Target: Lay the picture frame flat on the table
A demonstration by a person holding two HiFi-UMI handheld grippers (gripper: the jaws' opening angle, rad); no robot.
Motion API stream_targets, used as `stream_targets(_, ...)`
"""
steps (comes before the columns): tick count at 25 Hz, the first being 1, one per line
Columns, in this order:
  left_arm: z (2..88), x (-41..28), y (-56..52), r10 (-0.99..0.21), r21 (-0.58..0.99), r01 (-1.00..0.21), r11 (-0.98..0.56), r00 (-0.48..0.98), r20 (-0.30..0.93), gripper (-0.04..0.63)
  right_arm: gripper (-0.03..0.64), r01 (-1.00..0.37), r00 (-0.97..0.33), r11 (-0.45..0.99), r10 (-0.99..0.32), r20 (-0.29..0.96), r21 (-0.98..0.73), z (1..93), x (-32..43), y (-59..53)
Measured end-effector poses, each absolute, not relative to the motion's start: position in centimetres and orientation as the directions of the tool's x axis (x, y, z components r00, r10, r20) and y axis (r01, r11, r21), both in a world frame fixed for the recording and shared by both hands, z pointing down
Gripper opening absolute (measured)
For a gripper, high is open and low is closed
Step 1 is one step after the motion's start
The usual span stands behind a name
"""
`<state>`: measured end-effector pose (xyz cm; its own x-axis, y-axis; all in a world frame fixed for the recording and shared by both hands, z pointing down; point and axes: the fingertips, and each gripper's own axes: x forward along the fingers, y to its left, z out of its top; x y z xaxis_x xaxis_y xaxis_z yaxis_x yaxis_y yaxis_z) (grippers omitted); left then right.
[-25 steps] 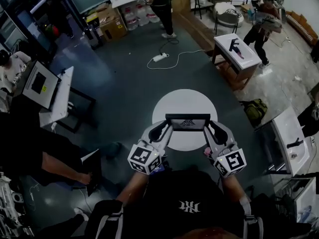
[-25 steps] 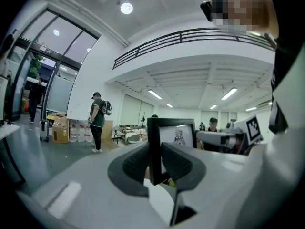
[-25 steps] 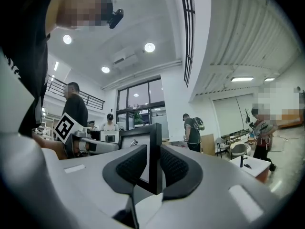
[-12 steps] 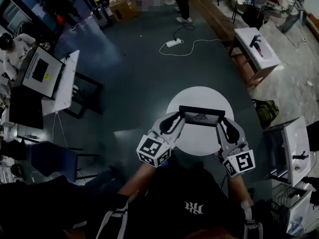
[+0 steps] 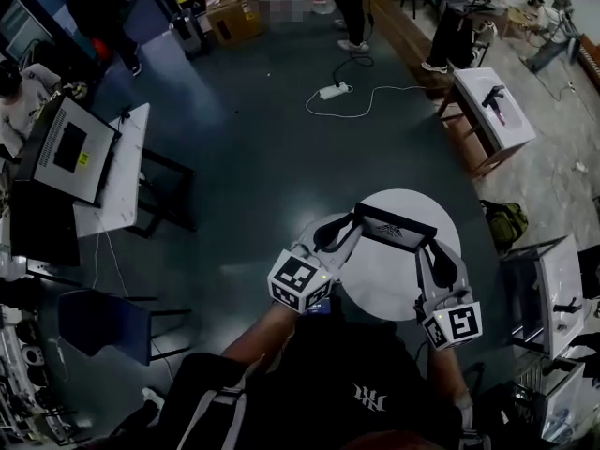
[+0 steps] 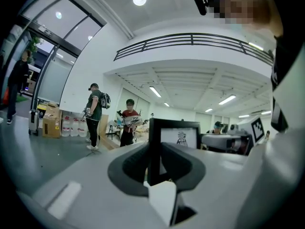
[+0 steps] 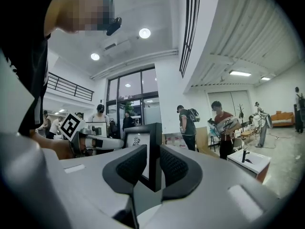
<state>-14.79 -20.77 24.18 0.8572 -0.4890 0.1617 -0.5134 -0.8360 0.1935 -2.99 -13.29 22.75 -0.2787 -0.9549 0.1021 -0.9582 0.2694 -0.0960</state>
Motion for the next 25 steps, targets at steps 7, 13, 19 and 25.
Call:
stream_targets(7, 26.2, -14.0, -23.8, -0.413, 0.229, -0.448, -0.865, 0.892, 0.185, 0.071, 0.074, -0.976, -0.204, 0.191, -0.969, 0.137, -0.106, 24.4, -2.4, -16.4)
stream_targets(13, 29.3, -11.3, -24.9, -0.413, 0.225, -0.462, -0.858, 0.881, 0.231, 0.071, 0.074, -0.97, -0.221, 0.2, -0.961, 0.166, -0.136, 27.3, 0.3, -17.1)
stream_targets(19, 32.9, -5.7, -23.4, -0.436, 0.235, -0.511, -0.827, 0.846, 0.308, 0.069, 0.074, -0.953, -0.274, 0.238, -0.942, 0.193, -0.188, 31.0, 5.8, -15.7)
stream_targets(25, 37.8, -4.8, -22.6, -0.425, 0.242, -0.536, -0.809, 0.817, 0.389, 0.071, 0.074, -0.942, -0.285, 0.225, -0.929, 0.239, -0.247, 36.1, 7.5, -16.1)
